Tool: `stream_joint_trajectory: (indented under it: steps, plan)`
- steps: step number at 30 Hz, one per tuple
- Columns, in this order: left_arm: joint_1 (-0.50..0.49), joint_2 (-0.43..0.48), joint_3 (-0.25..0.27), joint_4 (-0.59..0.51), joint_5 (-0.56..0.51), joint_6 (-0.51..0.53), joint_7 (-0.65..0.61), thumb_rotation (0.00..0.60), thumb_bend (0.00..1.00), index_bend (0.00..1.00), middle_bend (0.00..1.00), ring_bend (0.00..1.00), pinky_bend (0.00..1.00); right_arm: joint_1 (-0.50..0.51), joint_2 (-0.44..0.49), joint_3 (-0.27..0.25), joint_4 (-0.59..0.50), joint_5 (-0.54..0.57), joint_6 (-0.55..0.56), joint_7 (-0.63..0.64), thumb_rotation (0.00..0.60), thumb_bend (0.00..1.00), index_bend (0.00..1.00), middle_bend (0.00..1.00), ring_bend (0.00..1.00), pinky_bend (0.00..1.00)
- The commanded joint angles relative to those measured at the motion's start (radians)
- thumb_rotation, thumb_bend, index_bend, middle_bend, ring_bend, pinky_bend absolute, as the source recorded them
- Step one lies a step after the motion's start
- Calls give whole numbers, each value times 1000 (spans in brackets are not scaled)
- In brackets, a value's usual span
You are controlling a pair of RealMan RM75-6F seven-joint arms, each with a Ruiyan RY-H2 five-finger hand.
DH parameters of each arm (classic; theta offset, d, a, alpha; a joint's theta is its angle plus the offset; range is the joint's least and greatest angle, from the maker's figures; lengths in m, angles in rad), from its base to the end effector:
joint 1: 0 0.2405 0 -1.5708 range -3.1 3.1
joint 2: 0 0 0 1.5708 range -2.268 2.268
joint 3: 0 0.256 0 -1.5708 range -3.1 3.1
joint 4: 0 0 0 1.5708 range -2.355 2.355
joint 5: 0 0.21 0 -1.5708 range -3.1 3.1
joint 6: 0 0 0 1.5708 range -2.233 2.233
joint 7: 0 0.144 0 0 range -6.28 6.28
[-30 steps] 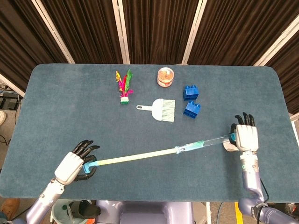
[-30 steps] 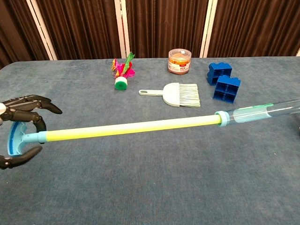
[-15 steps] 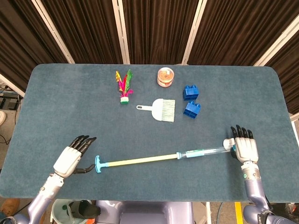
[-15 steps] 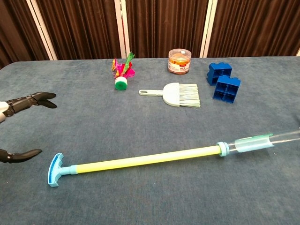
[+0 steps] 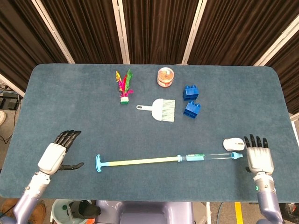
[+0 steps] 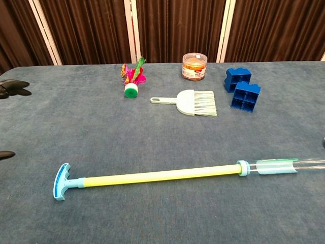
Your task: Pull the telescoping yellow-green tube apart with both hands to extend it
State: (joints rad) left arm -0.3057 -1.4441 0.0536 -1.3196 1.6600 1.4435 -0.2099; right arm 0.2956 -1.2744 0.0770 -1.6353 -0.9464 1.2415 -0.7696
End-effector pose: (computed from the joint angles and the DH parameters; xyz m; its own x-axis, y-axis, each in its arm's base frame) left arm -0.2730 0.2225 0.0487 0.2248 0.1335 0.9652 0.9197 -0.3563 -0.1649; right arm -0.3242 -0.2350 0.0928 0.7179 -0.3450 0.6047 -0.6084 0.1112 0.7858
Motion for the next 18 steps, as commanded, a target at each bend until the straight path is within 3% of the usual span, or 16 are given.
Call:
stream_joint_trajectory:
  steps: [1,4,7,10,14,18]
  plan:
    - [17,102,-2,-116,-53,-26,73,600,103,43,79,68,99,-42,63,18,-113,-100,132,75,600,0,0,0,0,55]
    - [40,201,-5,-230,-139,-61,244,600,102,53,56,68,98,-73,66,32,-108,-263,259,189,600,0,0,0,0,55]
    - [74,228,-38,-297,-203,-6,383,600,103,44,45,68,98,-101,53,36,-57,-383,355,296,600,0,0,0,0,55]
    - [113,195,-76,-284,-239,73,401,600,101,9,44,68,98,-128,43,35,-11,-428,396,420,600,0,0,0,0,55]
    - [134,170,-103,-286,-316,69,417,600,76,0,14,58,98,-171,21,20,83,-475,431,660,600,0,0,0,0,55]
    - [132,191,-92,-322,-290,42,371,600,74,0,0,21,98,-182,64,-18,96,-469,343,784,600,30,0,0,0,55]
